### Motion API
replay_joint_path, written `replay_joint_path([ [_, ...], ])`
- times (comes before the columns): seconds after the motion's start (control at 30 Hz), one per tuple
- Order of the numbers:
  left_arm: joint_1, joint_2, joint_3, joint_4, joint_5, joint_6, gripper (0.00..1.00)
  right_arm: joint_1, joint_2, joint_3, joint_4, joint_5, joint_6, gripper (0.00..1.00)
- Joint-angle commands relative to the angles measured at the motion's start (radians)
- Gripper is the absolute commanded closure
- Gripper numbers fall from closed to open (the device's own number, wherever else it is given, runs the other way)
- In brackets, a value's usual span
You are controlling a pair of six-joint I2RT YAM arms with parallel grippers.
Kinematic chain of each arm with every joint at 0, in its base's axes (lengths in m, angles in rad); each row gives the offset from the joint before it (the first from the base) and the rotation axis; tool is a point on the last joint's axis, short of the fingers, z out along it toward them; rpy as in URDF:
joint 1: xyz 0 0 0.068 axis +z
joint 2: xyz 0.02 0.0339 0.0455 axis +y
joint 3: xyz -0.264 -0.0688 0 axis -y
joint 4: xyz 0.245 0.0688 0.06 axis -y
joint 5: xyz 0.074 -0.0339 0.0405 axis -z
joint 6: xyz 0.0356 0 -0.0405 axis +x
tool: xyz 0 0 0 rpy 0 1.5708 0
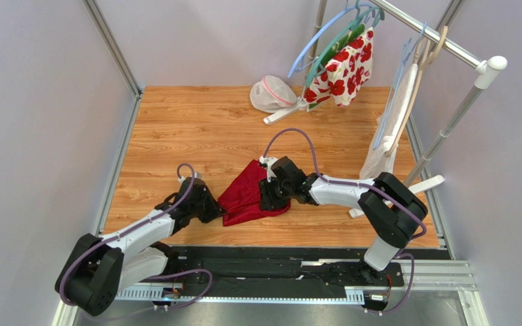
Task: Fold the napkin, place the utensils inside, and roll it up
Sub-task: Roll the napkin with the utensil
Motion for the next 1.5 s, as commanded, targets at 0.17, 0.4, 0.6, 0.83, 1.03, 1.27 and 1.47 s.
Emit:
replay_joint_path([
  [0.17, 0.005, 0.221, 0.217, -0.135, 0.03, 0.269, 1.0, -0.004, -0.016, 0.057, -0.16, -0.023, -0.117, 0.46],
  [0.4, 0.044, 0.382, 0.372, -0.211, 0.092, 0.403, 1.0, 0.004, -0.231, 0.08, -0.214, 0.009, -0.304, 0.37],
  [0.6, 0.077, 0.502, 0.479, -0.265, 0.14, 0.498, 1.0, 0.1, -0.351, -0.015, -0.24, 0.061, -0.404, 0.36],
  [0.83, 0.113, 0.579, 0.557, -0.328, 0.191, 0.587, 1.0, 0.232, -0.357, -0.088, -0.182, 0.257, -0.449, 0.35],
  [1.03, 0.119, 0.596, 0.57, -0.335, 0.209, 0.598, 1.0, 0.311, -0.254, -0.056, -0.191, 0.443, -0.499, 0.34],
  [1.27, 0.12, 0.602, 0.576, -0.34, 0.212, 0.604, 1.0, 0.337, -0.178, -0.042, -0.171, 0.56, -0.541, 0.35],
  [1.47, 0.12, 0.608, 0.577, -0.337, 0.223, 0.607, 1.0, 0.337, -0.138, -0.039, -0.173, 0.604, -0.568, 0.36],
])
